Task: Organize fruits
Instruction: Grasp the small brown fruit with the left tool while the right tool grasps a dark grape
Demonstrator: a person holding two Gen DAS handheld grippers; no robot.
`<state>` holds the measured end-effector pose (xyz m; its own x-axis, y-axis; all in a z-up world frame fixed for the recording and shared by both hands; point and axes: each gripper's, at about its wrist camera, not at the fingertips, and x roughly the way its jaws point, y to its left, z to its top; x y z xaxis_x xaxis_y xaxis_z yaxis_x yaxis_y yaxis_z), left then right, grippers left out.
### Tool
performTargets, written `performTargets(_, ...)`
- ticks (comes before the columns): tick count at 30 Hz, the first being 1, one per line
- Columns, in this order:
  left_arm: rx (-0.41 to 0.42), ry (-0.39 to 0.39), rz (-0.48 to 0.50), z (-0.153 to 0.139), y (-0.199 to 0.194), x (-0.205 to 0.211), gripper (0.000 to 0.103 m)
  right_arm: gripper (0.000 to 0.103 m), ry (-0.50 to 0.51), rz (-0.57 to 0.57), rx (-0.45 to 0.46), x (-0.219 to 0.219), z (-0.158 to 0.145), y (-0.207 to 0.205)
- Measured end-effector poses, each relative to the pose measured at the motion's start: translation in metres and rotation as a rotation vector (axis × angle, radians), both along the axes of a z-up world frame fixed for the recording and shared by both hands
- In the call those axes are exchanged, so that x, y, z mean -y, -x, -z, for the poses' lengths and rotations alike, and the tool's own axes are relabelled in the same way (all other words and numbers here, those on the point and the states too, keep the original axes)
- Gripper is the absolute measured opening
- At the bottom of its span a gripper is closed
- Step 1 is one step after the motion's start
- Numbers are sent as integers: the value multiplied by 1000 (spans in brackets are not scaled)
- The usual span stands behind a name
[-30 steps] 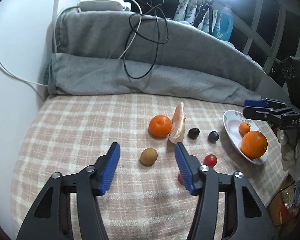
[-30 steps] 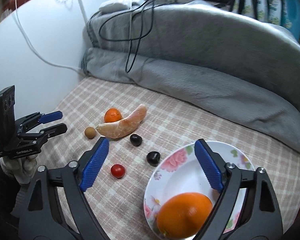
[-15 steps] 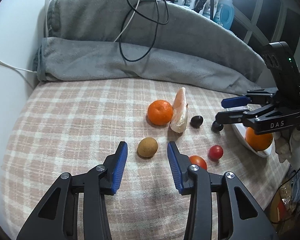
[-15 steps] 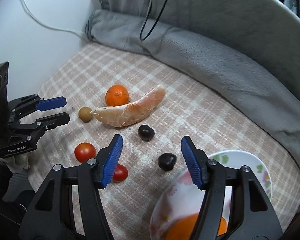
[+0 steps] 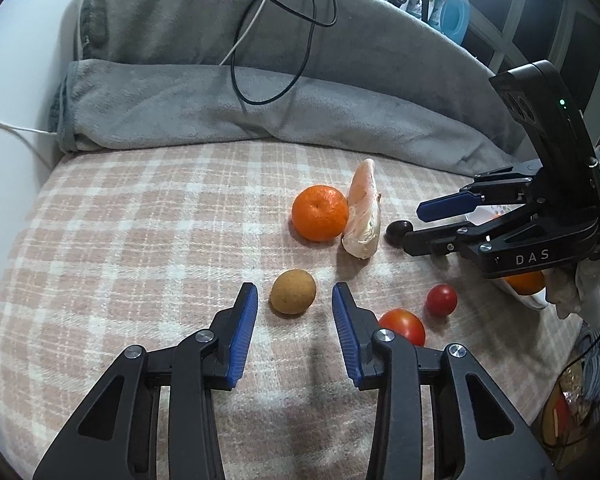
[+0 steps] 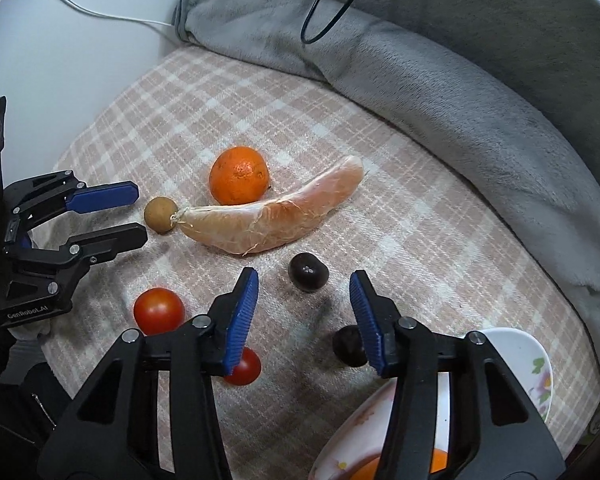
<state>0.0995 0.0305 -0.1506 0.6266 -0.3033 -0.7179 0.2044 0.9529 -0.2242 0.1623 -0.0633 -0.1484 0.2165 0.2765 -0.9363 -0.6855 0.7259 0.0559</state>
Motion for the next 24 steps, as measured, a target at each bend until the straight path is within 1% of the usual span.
performTargets(1, -2, 0, 0, 1, -1, 0, 35, 44, 6, -1, -9, -2, 2, -1)
performTargets(9, -12, 1, 7, 4, -5, 0, 35, 42, 46, -10, -29, -14, 8, -6)
performTargets(11, -15, 2, 8, 5, -6, 0, 34, 35, 55, -9, -41, -16, 11, -6)
performTargets(15, -30, 1, 10, 8, -10, 0, 30, 30, 70, -5, -49, -21, 17, -9)
performTargets(17, -37, 1, 12, 10, -11, 1, 29, 24, 70, 1, -48, -21, 18, -10)
performTargets(19, -44, 3, 14, 11, -13, 1, 25, 23, 65, 6, -50, -22, 19, -11)
performTargets(24, -46, 0, 15, 12, -15, 1, 24, 23, 59, 10, -42, -20, 18, -10)
